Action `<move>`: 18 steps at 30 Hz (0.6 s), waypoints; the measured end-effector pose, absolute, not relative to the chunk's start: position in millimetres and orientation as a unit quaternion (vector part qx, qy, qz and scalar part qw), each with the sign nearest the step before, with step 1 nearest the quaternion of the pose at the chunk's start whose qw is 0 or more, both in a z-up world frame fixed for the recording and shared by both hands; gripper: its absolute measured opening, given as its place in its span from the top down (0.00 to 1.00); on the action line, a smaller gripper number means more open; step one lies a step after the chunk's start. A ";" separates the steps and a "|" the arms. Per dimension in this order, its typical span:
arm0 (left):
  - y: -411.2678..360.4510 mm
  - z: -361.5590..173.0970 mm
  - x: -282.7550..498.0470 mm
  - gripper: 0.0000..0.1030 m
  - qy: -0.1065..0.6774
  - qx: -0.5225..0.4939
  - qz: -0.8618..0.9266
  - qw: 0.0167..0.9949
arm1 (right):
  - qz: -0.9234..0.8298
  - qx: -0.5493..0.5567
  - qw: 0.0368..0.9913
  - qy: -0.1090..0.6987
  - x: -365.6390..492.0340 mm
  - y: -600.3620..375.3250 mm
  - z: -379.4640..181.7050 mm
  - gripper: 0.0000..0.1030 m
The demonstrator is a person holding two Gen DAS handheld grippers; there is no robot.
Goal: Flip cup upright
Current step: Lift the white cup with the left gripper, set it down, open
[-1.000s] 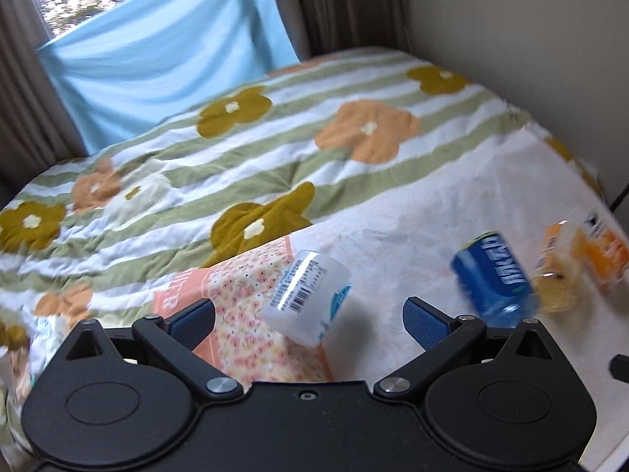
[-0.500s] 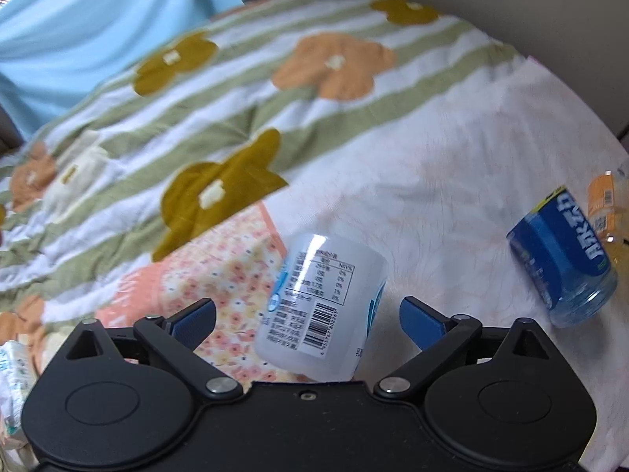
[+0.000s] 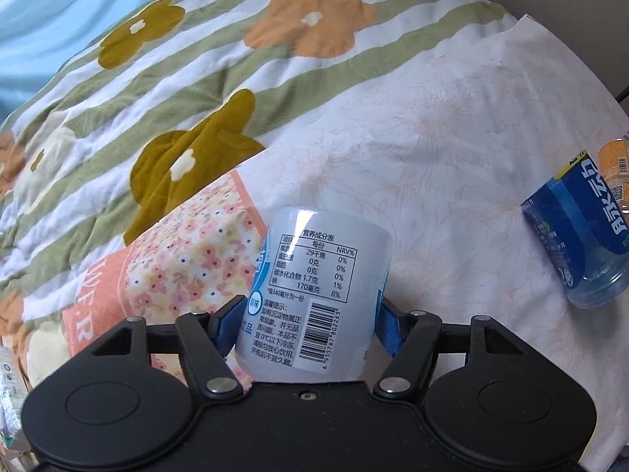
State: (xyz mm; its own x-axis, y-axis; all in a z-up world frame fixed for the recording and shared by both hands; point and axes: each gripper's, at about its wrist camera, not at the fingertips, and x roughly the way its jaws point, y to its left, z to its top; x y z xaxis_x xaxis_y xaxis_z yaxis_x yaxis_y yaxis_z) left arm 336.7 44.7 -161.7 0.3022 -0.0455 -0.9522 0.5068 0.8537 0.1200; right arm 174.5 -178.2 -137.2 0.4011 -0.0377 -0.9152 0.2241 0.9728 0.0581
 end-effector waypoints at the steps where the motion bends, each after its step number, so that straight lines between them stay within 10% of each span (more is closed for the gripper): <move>1: 44.5 -161.5 336.1 0.31 0.563 0.205 -0.178 0.781 | -0.078 0.086 0.832 0.542 174.7 -177.9 -137.3 0.00; 18: 36.7 -126.3 290.0 0.32 0.553 0.163 -0.160 0.801 | -0.064 0.080 0.848 0.521 156.4 -186.8 -117.1 0.00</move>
State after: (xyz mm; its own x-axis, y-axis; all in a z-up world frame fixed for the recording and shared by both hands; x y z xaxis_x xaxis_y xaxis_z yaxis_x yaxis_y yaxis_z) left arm 290.0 36.7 -126.3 0.3370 -0.0764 -0.9384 0.4367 0.8957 0.0840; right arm 156.4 -186.8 -117.1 0.4496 -0.0263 -0.8929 0.1922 0.9790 0.0679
